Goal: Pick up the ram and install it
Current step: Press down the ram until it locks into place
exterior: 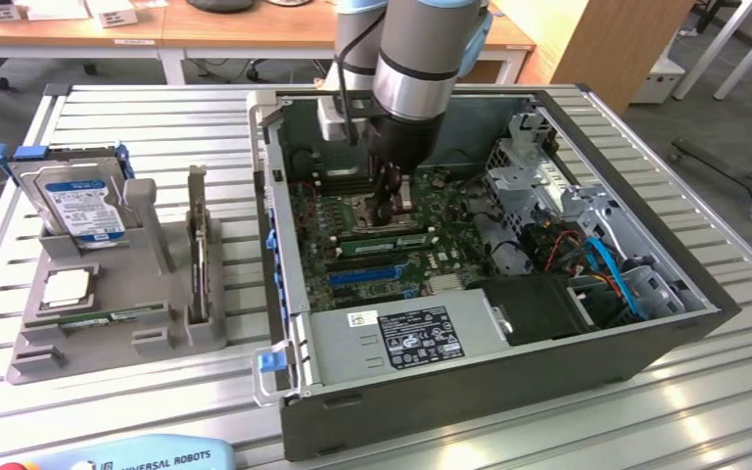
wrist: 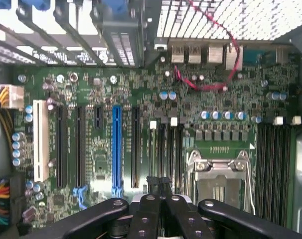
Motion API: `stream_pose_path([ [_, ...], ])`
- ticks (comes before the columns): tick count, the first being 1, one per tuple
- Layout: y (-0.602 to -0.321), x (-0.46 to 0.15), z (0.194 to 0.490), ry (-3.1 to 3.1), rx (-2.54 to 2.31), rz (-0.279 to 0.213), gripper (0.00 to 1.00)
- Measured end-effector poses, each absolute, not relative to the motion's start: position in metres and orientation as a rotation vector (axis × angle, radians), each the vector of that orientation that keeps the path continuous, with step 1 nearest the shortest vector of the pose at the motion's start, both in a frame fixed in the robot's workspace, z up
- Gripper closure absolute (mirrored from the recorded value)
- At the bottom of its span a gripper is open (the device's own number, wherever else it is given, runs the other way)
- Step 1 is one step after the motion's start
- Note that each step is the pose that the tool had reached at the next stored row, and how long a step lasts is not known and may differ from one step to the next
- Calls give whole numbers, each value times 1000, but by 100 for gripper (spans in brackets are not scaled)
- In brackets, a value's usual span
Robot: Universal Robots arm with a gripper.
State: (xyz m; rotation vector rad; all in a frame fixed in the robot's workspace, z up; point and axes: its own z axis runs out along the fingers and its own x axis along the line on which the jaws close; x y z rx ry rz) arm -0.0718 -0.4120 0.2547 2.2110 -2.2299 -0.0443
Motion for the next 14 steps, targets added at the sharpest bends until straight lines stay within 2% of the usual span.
stream_pose_path([
  [14,-412,-47,255,-2230,2211,-44,90],
])
